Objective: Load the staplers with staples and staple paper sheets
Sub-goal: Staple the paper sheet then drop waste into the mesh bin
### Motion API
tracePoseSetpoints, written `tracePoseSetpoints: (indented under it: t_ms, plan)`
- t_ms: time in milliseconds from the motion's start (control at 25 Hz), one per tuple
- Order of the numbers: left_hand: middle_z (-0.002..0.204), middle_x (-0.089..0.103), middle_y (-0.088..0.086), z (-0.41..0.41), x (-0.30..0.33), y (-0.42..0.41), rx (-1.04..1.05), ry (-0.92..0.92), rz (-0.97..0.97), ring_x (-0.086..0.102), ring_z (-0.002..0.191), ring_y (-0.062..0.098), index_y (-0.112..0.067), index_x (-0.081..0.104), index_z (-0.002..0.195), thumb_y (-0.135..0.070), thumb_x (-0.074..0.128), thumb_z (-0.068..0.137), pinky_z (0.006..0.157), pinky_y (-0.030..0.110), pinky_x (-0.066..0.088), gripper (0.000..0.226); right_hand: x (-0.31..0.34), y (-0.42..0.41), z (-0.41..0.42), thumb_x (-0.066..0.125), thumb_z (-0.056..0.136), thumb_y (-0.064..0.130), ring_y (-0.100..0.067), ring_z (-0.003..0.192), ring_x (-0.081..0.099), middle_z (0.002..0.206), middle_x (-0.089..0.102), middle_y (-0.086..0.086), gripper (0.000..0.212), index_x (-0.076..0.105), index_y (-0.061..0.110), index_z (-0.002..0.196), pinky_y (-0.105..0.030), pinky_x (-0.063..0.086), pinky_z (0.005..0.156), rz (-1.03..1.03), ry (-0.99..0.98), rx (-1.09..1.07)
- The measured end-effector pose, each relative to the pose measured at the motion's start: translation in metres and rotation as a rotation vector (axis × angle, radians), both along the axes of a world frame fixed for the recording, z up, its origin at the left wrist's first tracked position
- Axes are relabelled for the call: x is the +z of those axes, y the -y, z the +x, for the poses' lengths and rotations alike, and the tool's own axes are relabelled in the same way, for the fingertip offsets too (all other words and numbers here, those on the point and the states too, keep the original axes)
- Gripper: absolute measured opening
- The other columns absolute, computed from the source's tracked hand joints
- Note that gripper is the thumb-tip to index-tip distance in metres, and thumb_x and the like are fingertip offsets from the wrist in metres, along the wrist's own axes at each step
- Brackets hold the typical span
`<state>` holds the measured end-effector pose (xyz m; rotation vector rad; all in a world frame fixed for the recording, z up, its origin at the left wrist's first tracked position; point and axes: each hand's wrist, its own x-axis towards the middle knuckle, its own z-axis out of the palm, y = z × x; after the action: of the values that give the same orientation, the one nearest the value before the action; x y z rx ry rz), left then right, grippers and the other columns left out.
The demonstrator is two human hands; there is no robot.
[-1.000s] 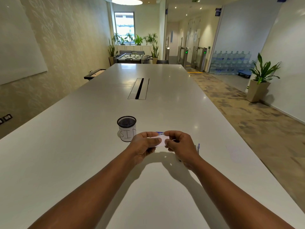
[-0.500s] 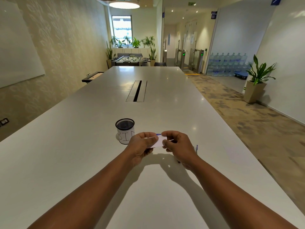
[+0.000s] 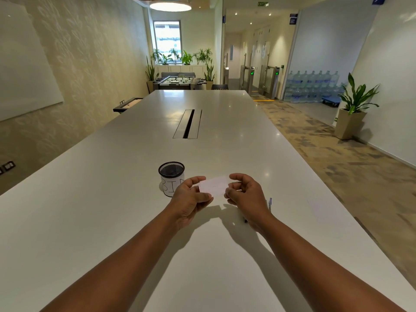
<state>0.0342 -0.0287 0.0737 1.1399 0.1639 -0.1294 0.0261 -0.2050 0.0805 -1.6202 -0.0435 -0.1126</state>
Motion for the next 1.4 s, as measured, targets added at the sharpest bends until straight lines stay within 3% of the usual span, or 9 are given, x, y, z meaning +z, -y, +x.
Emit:
tracePoseSetpoints:
  t_ms: [160, 360, 440, 520, 560, 760, 960, 1160, 1400]
  plan:
    - [0.114, 0.071, 0.018, 0.000, -0.011, -0.007, 0.003, 0.003, 0.034, 0.068, 0.104, 0.031, -0.005, 0.059, 0.121, 0.028, 0.058, 0.081, 0.080, 0.034, 0.063, 0.052, -0.003, -0.001, 0.005, 0.063, 0.090, -0.006, -0.019, 0.071, 0.065, 0.075, 0.069, -0.009, 0.019, 0.071, 0.009, 0.099, -0.033, 0.057, 0.071, -0.031, 0.010, -0.017]
    - [0.106, 0.074, 0.018, 0.002, -0.036, -0.023, 0.062, -0.005, 0.314, 0.072, 0.092, 0.024, -0.005, 0.066, 0.109, 0.017, 0.069, 0.083, 0.087, 0.039, 0.061, 0.034, -0.008, -0.006, 0.017, 0.066, 0.086, 0.003, -0.017, 0.065, 0.062, 0.076, 0.074, -0.004, 0.022, 0.076, 0.022, 0.085, -0.039, 0.055, 0.067, -0.276, 0.085, -0.043]
    - [0.098, 0.074, 0.014, 0.004, -0.053, -0.036, 0.161, 0.041, 0.578, 0.070, 0.087, 0.022, -0.010, 0.069, 0.099, 0.012, 0.066, 0.083, 0.083, 0.036, 0.060, 0.027, -0.005, -0.009, 0.024, 0.067, 0.087, 0.004, -0.013, 0.067, 0.067, 0.075, 0.075, 0.003, 0.023, 0.074, 0.026, 0.083, -0.032, 0.055, 0.066, -0.309, 0.110, -0.071]
    - [0.094, 0.073, 0.002, 0.005, -0.069, -0.052, 0.272, 0.059, 0.914, 0.068, 0.087, 0.018, -0.020, 0.070, 0.091, 0.007, 0.052, 0.085, 0.075, 0.027, 0.054, 0.032, 0.005, -0.015, 0.032, 0.068, 0.088, 0.004, 0.002, 0.066, 0.067, 0.075, 0.073, 0.011, 0.024, 0.073, 0.027, 0.082, -0.013, 0.050, 0.061, -0.345, 0.170, -0.064]
    - [0.096, 0.072, -0.002, 0.004, -0.074, -0.060, 0.304, 0.051, 1.029, 0.067, 0.088, 0.017, -0.022, 0.070, 0.089, 0.007, 0.047, 0.084, 0.074, 0.027, 0.053, 0.037, 0.010, -0.019, 0.037, 0.067, 0.088, 0.004, 0.005, 0.064, 0.066, 0.074, 0.073, 0.010, 0.023, 0.073, 0.026, 0.083, -0.009, 0.048, 0.059, -0.360, 0.203, -0.058]
    - [0.109, 0.074, 0.002, 0.026, -0.080, -0.114, 0.337, 0.101, 1.501, 0.065, 0.101, 0.028, -0.017, 0.078, 0.100, -0.002, 0.053, 0.082, 0.086, 0.036, 0.053, 0.034, 0.032, -0.059, 0.074, 0.061, 0.090, 0.007, -0.015, 0.065, 0.062, 0.072, 0.071, 0.005, 0.021, 0.078, 0.020, 0.092, -0.027, 0.048, 0.062, -0.497, 0.379, -0.031]
    - [0.102, 0.075, -0.003, 0.047, -0.084, -0.152, 0.335, 0.173, 1.521, 0.068, 0.094, 0.024, -0.016, 0.077, 0.093, -0.011, 0.058, 0.085, 0.081, 0.034, 0.056, 0.021, 0.027, -0.102, 0.111, 0.059, 0.091, 0.006, -0.020, 0.082, 0.063, 0.093, 0.073, -0.003, 0.023, 0.076, 0.016, 0.103, -0.036, 0.054, 0.072, -0.727, 0.568, 0.043]
    - [0.093, 0.073, -0.008, 0.064, -0.090, -0.167, 0.357, 0.217, 1.559, 0.066, 0.085, 0.021, -0.019, 0.074, 0.086, -0.012, 0.058, 0.083, 0.069, 0.034, 0.055, 0.019, 0.003, -0.129, 0.134, 0.053, 0.092, 0.008, -0.026, 0.088, 0.065, 0.099, 0.073, -0.005, 0.027, 0.076, 0.015, 0.104, -0.040, 0.055, 0.074, -0.882, 0.600, 0.144]
    - [0.094, 0.071, -0.009, 0.065, -0.095, -0.169, 0.366, 0.238, 1.571, 0.063, 0.086, 0.020, -0.019, 0.071, 0.086, -0.012, 0.055, 0.084, 0.069, 0.035, 0.055, 0.018, -0.016, -0.127, 0.127, 0.058, 0.094, 0.009, -0.024, 0.097, 0.064, 0.107, 0.075, -0.004, 0.026, 0.074, 0.016, 0.114, -0.036, 0.051, 0.084, -0.811, 0.595, 0.145]
